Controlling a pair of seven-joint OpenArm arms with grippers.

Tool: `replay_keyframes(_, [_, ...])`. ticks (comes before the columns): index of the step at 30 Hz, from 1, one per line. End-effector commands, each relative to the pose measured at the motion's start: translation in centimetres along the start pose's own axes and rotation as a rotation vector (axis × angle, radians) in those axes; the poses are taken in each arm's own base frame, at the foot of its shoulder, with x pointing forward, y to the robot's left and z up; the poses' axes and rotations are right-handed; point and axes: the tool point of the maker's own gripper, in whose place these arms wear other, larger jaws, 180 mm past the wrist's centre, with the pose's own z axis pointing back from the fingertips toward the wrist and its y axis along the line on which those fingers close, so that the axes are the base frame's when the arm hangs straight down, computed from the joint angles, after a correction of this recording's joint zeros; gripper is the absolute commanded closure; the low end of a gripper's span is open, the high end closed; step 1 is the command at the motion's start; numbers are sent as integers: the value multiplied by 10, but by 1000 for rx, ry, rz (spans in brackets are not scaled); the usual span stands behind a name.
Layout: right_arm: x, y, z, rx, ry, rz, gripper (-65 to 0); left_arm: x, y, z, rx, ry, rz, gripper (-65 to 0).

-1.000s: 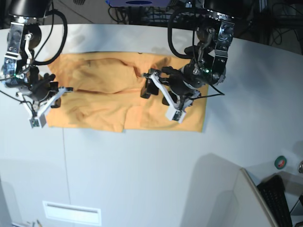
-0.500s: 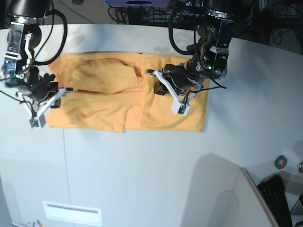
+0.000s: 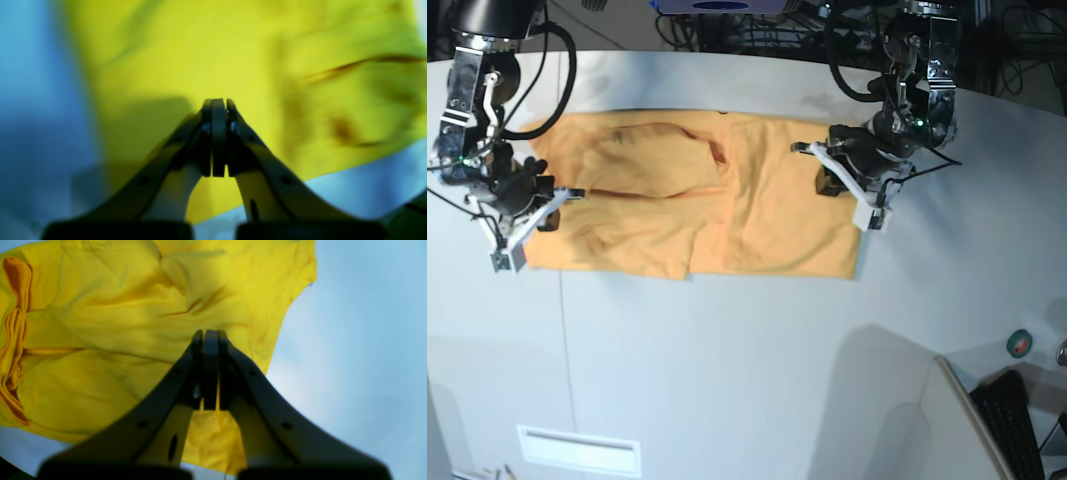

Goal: Layout the t-shirt on the table in an organized manner, then fold the t-shirt properly
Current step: 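Lower the folded end onto the shirt and release with the left gripper, then regrasp the shirt's ends with both grippers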

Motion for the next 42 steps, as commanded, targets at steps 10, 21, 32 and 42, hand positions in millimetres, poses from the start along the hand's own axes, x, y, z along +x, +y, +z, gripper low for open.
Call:
replay_keyframes(10, [24,-1,4,2,-66,12,0,7,13,-3,10,-25,45,0])
replay_keyframes(21, [23,1,4,6,-63,17,0,41,23,-46,-1,-10,91,0])
replay_keyframes(32, [22,-5,5,-7,-64,1,0,51,13,-15,2,-96,44,0])
replay_keyframes(42, [4,-58,31,21,2,-174,-206,12,87,34,120,-205,102,0])
